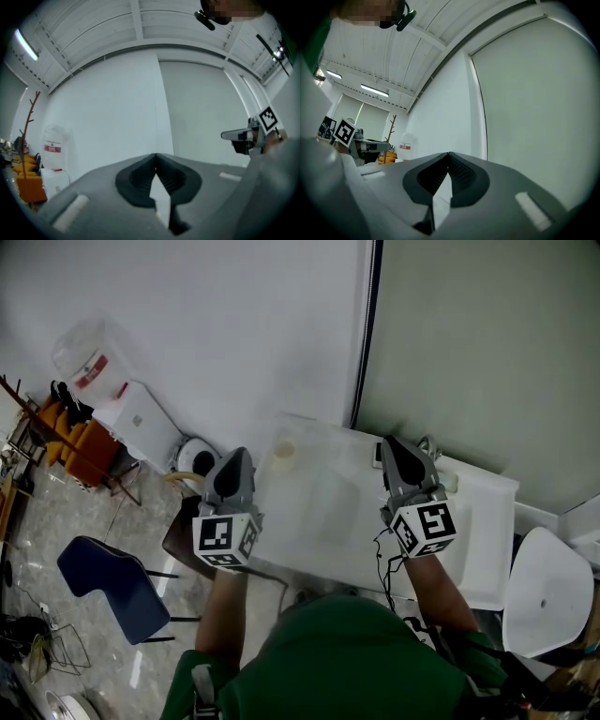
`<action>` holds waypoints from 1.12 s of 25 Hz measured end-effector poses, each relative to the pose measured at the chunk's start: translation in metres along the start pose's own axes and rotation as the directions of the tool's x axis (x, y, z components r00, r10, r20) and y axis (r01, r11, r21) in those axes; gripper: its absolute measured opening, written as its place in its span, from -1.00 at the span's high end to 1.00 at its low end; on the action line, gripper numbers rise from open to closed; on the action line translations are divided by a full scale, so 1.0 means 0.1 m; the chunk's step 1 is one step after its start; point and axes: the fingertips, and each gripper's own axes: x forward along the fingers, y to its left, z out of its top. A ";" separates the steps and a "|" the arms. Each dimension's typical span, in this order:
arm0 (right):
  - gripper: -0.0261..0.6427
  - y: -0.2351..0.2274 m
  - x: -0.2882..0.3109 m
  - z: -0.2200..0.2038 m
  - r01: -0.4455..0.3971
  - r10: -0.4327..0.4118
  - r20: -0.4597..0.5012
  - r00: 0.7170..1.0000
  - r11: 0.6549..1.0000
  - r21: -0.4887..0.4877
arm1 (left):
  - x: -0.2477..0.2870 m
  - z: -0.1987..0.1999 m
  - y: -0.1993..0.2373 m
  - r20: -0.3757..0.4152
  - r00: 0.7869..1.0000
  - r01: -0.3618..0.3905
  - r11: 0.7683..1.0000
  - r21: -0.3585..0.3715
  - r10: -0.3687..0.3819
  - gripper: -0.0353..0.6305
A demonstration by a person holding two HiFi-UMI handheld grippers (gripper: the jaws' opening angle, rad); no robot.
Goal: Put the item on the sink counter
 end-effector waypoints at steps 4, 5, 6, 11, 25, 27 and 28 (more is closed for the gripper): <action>0.93 0.01 0.00 0.00 0.000 0.000 0.004 1.000 1.000 0.001 | 0.00 -0.02 0.01 -0.005 1.000 -0.004 1.000 0.003 0.004 0.90; 0.93 0.01 0.00 0.00 0.000 0.000 0.005 1.000 1.000 0.001 | 0.00 -0.03 0.01 -0.006 1.000 -0.004 1.000 0.004 0.004 0.90; 0.93 0.01 0.00 0.01 0.000 0.000 0.006 1.000 1.000 0.001 | 0.00 -0.03 0.01 -0.007 1.000 -0.004 1.000 0.005 0.004 0.90; 0.93 0.02 0.00 -0.01 -0.007 0.007 0.010 1.000 1.000 0.006 | 0.00 -0.05 0.01 -0.008 1.000 -0.004 1.000 0.005 0.004 0.90; 0.93 0.08 0.07 0.00 -0.002 0.001 0.009 1.000 1.000 0.009 | 0.01 -0.10 0.10 -0.021 1.000 0.002 1.000 0.000 -0.002 0.90; 0.93 0.08 0.08 0.00 0.000 0.000 0.008 1.000 1.000 0.007 | 0.03 -0.11 0.11 -0.021 1.000 0.006 1.000 -0.001 -0.006 0.90; 0.93 0.08 0.08 -0.01 0.000 -0.001 0.006 1.000 1.000 0.006 | 0.04 -0.12 0.11 -0.021 1.000 0.007 1.000 -0.002 -0.007 0.90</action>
